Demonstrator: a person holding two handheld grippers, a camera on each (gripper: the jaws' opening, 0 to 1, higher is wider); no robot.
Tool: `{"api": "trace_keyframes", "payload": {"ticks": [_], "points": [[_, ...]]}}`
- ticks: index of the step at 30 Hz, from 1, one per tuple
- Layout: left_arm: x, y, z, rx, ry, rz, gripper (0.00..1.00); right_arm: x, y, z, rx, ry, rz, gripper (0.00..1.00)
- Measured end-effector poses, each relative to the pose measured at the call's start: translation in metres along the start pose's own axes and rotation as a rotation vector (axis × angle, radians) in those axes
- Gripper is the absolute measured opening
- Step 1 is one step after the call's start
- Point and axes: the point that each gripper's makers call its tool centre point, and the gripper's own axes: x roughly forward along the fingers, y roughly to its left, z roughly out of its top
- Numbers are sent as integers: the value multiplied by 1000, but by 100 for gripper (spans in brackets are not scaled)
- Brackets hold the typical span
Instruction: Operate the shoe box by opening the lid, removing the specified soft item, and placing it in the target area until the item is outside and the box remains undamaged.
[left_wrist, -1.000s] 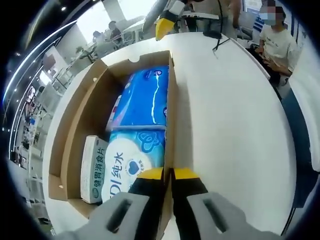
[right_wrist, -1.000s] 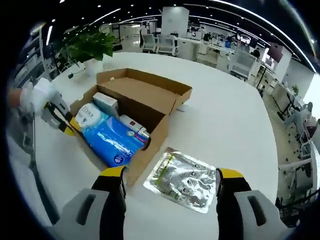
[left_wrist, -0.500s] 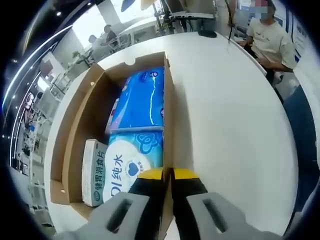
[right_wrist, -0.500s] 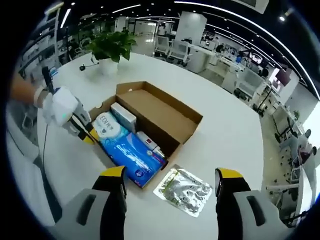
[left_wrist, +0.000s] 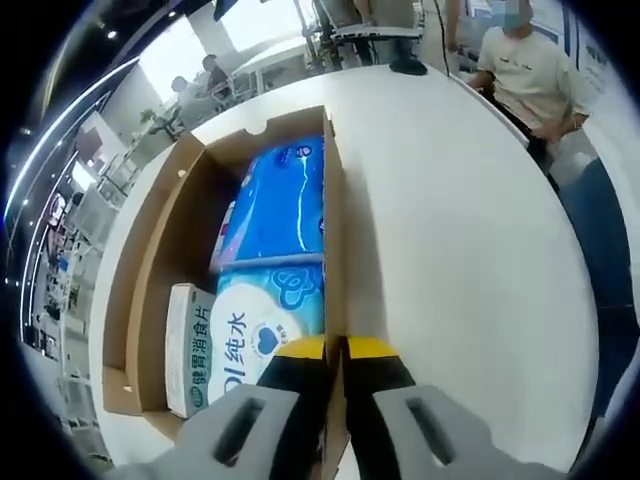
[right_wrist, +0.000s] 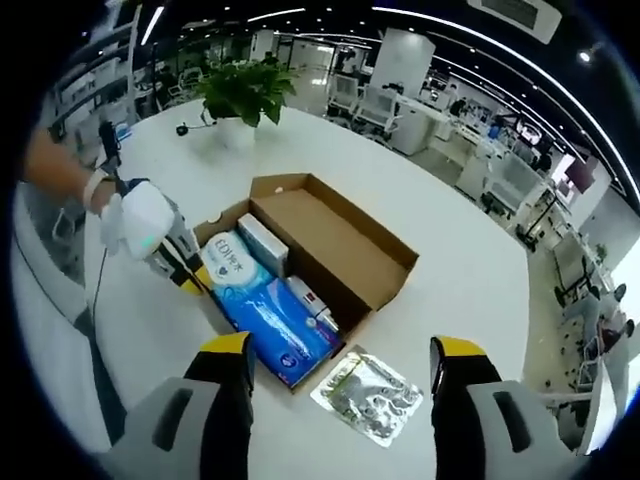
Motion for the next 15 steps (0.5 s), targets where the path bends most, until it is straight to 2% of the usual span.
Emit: {"api": "trace_keyframes", "payload": {"ticks": [5,8,9,10,11,12,13,15], "points": [[0,0,0,0,0,-4,4,-11,5,7,-22,-31,-1,74],[0,0,0,-2,-2,-3,4,-17,7,9,-35,-40,-4,72],[0,0,0,-3,-4,-1,4,-50,31,26,-77,-72,-1,72],[0,0,0,-2,-6,5,4,-64,43,35,-100,-93,3,72],[-1,0,0,4,-5,3,4,-88,61,50,-148,-106,4,72],[-1,0,0,7,-6,1,4,-93,66,54,-155,-114,7,73],[-1,0,-1,8,-10,-2,4,-113,85,72,-200,-125,8,73],[-1,1,-1,19,-15,-7,4,-130,96,88,-241,-134,-3,73]]}}
